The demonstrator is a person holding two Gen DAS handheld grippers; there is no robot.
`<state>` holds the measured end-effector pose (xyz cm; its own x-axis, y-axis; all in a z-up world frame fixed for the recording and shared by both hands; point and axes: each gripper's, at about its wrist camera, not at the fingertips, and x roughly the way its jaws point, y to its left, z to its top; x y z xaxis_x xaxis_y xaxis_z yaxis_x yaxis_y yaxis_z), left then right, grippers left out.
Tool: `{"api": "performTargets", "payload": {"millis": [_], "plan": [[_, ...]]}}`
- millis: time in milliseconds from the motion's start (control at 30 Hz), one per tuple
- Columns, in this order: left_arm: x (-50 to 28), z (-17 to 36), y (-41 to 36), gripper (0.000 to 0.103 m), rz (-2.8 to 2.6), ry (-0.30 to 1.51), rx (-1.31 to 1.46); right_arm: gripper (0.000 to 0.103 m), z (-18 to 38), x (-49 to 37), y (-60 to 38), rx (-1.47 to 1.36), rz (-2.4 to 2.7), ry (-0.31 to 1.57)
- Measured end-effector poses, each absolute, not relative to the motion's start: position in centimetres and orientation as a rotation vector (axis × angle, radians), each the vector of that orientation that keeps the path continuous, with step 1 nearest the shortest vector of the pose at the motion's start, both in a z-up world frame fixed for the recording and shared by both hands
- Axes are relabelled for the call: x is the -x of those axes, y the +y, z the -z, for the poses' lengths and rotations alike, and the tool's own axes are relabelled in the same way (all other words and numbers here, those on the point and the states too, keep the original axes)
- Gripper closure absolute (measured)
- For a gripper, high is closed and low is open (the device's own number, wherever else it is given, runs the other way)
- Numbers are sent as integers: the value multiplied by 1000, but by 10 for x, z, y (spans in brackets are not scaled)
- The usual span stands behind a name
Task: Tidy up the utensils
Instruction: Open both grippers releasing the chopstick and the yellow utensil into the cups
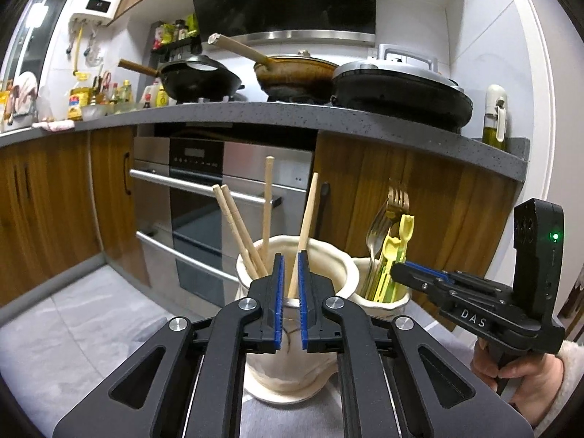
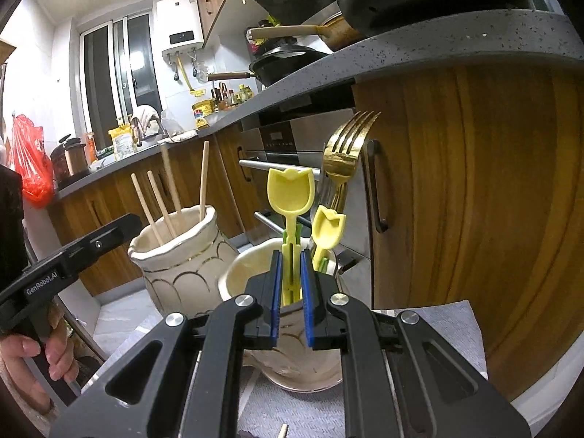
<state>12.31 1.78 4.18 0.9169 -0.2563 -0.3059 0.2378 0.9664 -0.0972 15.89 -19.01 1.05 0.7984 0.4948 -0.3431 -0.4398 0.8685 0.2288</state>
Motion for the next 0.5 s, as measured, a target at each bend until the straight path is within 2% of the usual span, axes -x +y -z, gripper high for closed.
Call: {"api": "performTargets", "payload": {"millis": [100, 133, 267, 300, 367, 467, 500], "plan": [[-121, -42, 18, 87, 253, 324, 60, 84, -12, -159, -190, -137, -504, 405], [-121, -42, 18, 84, 251, 324, 59, 76, -12, -158, -190, -139, -506, 403], [-117, -42, 20, 79, 247, 328, 61, 74, -17, -156, -192, -138, -502, 392], [-116, -42, 21, 75, 244, 331, 60, 73, -18, -155, -193, -140, -503, 391], [-114, -42, 23, 68, 240, 334, 62, 63, -20, -152, -194, -141, -504, 389], [-109, -42, 25, 62, 227, 336, 57, 57, -23, -144, -198, -127, -494, 378], [-107, -42, 25, 56, 221, 340, 55, 55, -23, -141, -199, -119, -488, 379]]}}
